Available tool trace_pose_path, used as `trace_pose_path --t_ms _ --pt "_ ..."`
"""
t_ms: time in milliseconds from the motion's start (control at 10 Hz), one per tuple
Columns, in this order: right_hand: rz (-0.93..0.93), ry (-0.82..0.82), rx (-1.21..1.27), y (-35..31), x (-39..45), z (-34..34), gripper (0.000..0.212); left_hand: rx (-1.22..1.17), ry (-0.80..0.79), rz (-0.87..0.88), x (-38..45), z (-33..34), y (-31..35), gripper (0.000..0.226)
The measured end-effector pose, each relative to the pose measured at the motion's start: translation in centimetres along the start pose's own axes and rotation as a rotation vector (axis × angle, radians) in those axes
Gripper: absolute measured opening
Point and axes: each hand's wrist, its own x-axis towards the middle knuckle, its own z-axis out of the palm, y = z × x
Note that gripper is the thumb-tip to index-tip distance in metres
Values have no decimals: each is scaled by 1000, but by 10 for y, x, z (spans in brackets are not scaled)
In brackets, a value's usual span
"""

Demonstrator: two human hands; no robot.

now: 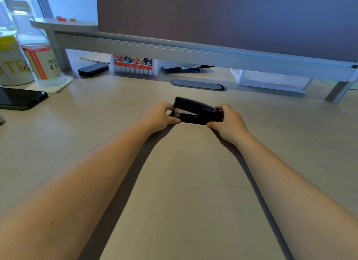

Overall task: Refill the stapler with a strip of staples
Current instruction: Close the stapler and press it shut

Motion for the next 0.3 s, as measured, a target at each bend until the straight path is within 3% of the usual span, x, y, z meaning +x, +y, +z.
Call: trace_pose_path --t_ms 300 --pt "23 33 -37 5 42 7 58 18 65 -8 45 6 -5 47"
